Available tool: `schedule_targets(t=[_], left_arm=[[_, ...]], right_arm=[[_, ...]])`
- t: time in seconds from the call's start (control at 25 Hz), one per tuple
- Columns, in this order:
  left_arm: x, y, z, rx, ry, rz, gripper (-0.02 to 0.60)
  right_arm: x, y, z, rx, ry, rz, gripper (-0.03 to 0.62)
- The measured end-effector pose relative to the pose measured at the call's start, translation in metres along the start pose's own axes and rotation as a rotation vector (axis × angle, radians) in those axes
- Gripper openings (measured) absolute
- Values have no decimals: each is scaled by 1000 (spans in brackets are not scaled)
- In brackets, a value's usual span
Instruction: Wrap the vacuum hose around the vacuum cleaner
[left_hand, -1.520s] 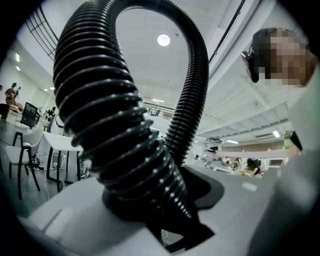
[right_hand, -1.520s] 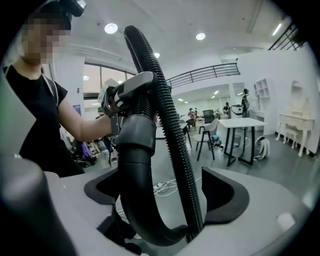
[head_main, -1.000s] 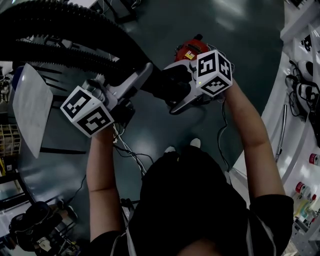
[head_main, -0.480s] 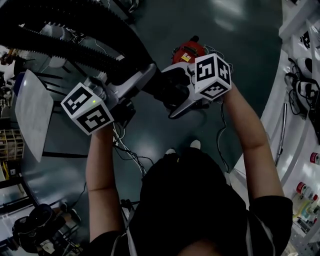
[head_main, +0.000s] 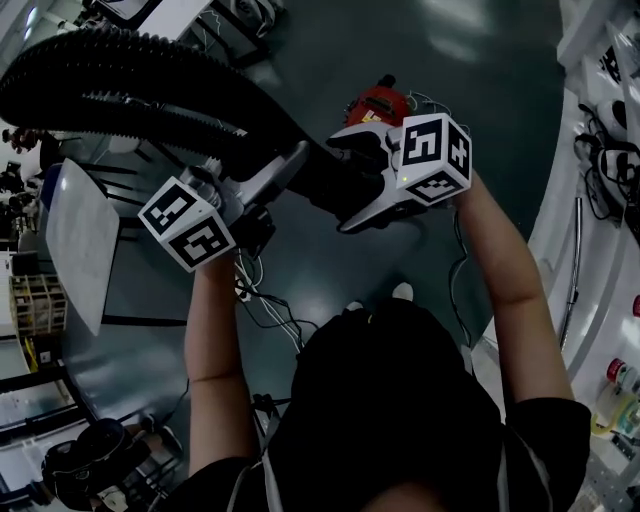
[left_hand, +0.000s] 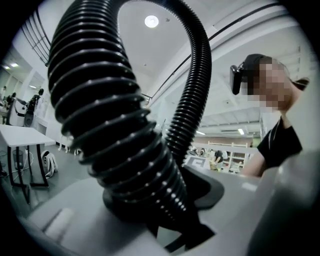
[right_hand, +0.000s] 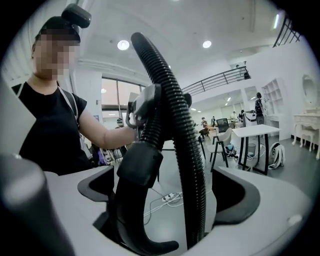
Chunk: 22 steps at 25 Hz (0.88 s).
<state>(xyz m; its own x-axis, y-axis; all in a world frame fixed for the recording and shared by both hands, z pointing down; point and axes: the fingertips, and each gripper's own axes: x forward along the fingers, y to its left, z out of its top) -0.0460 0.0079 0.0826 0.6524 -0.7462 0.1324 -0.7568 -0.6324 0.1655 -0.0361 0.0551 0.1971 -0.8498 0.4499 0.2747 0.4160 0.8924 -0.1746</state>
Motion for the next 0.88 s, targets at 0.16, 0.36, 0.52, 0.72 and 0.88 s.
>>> schedule_targets(t=[0.16, 0.36, 0.52, 0.72, 0.88], left_arm=[[15, -22, -9, 8, 31, -118, 212], [28, -37, -10, -27, 28, -176, 212], [34, -45, -20, -2, 60, -192, 213], [45, -63, -30, 5, 86, -265, 213], [40, -58, -32, -6, 76, -264, 216]], right_arm=[[-13, 8, 7, 10, -20, 75, 598], [-16, 31, 11, 37, -13, 203, 598], [-18, 32, 8, 53, -34, 217, 598], [-14, 36, 13, 76, -47, 259, 598], [-2, 39, 9, 88, -44, 253, 565]])
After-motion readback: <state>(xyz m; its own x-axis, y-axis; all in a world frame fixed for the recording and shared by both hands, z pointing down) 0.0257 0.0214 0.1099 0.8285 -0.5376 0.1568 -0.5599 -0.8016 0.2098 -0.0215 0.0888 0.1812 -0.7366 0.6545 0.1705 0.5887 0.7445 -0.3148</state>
